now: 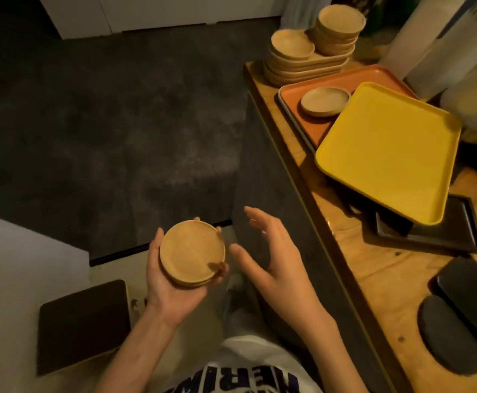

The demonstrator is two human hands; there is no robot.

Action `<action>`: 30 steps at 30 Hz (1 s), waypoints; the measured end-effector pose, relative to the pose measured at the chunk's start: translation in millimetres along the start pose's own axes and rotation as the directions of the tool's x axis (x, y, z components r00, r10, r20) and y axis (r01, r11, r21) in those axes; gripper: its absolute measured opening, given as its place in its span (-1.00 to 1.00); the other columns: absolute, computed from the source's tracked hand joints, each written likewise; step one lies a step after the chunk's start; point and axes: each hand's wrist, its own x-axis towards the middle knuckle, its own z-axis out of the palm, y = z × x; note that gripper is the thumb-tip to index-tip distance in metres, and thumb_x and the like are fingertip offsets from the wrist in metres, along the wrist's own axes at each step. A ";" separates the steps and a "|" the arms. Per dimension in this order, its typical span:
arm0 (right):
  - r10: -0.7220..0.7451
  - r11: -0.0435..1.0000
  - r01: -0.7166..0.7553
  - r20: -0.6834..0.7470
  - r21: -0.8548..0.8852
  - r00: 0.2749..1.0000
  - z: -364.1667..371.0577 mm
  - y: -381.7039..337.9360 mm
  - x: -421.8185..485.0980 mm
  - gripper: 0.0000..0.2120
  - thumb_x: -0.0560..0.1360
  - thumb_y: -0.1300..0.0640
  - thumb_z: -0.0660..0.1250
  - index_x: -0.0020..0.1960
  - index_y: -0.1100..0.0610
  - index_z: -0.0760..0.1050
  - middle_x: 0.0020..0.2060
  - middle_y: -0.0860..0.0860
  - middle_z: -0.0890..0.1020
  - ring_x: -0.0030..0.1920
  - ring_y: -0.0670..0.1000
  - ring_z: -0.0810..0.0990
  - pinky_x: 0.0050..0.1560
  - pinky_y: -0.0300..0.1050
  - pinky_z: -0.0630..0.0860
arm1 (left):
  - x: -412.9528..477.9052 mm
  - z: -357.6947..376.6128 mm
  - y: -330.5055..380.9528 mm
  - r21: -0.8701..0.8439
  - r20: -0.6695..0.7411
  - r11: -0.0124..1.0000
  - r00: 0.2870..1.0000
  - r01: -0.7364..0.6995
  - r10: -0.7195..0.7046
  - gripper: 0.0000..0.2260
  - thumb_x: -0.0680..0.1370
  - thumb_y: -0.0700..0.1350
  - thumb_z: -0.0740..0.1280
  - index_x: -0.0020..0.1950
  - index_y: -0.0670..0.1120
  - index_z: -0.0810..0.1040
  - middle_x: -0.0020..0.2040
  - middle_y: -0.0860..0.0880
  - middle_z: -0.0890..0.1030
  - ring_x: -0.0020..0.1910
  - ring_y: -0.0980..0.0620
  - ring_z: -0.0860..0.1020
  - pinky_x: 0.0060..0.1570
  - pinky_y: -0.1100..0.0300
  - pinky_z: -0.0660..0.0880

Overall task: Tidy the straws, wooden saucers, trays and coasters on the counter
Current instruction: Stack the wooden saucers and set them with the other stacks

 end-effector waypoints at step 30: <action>0.484 0.696 -0.493 -0.165 -0.522 0.859 -152.8 78.3 276.8 -0.03 0.34 -0.36 0.43 0.50 -0.29 -0.14 0.58 0.14 0.10 0.57 0.16 0.03 0.45 0.32 -0.31 | 273.0 145.7 146.4 0.186 0.055 0.917 0.928 0.352 -0.368 -0.42 0.36 0.30 0.38 0.32 0.08 0.54 0.33 -0.12 0.53 0.24 -0.18 0.50 -0.03 -0.02 0.51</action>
